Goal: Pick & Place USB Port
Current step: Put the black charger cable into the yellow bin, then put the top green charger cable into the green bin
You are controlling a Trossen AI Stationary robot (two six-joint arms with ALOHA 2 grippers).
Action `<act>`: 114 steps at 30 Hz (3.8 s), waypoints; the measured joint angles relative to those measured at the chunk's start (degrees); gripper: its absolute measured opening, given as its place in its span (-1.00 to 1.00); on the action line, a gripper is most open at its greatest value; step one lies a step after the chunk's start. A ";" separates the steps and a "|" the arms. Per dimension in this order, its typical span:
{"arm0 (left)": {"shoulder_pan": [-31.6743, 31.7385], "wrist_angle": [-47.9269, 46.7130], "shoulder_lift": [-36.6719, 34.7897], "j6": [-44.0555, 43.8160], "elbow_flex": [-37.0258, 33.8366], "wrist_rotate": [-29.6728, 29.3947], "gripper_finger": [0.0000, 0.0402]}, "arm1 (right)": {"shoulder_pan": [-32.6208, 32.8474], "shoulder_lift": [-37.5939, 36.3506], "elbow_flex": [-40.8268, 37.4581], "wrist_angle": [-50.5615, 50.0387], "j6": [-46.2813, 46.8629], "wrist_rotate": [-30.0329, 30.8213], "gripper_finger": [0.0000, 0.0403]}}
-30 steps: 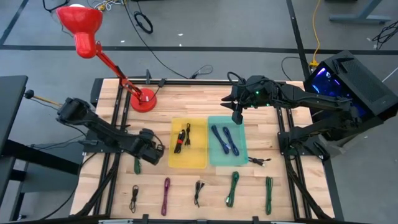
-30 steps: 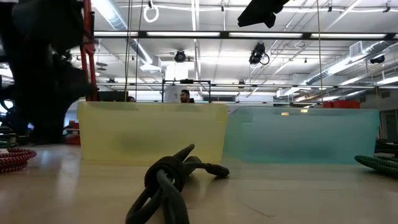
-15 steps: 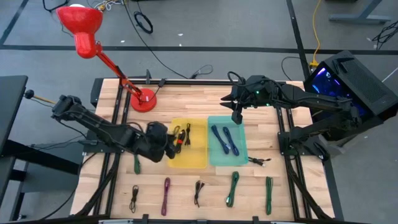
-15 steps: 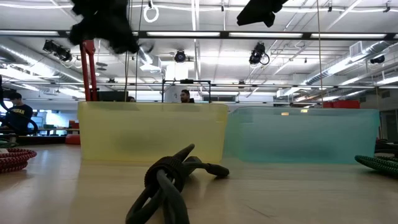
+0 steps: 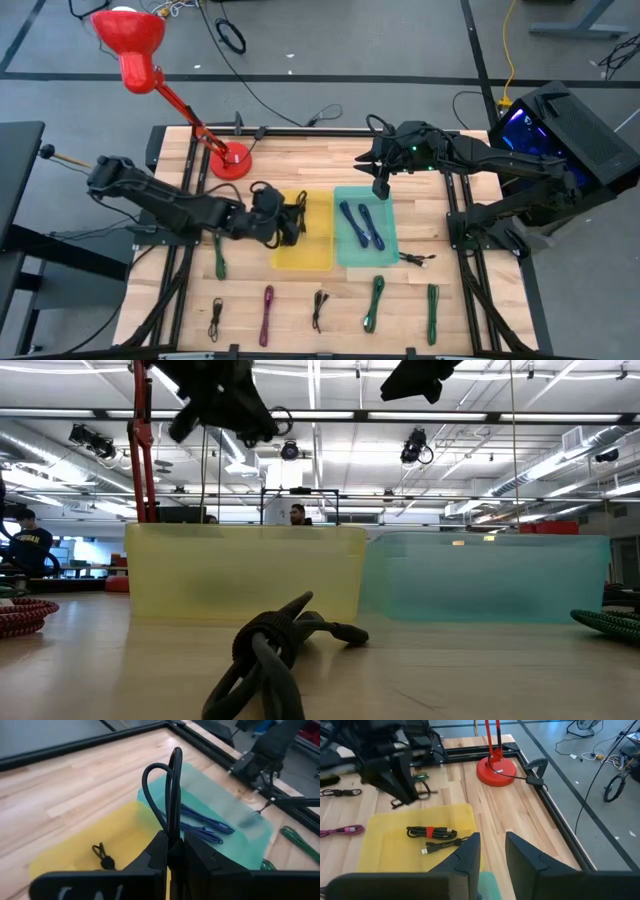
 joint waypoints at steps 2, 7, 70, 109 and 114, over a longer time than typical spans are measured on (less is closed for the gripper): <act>1.06 1.44 1.07 0.42 -0.48 1.30 -0.80 | 0.00 -0.01 0.00 0.00 0.00 0.00 -0.54; 3.12 2.15 2.80 0.25 -0.56 2.92 -0.70 | 0.01 -0.02 0.00 -0.02 0.01 0.00 -0.54; -27.45 -47.81 2.73 -83.16 -11.20 30.82 -0.34 | 0.01 -0.01 0.00 -2.21 -0.49 -0.04 -0.54; -25.93 -59.20 1.59 -62.43 3.66 -6.14 -0.88 | -0.15 0.00 0.00 -1.69 -1.56 3.39 -0.54; -24.66 -56.63 1.59 -41.18 13.70 -26.61 -0.88 | -0.04 0.00 0.00 2.98 -1.54 -4.60 -0.54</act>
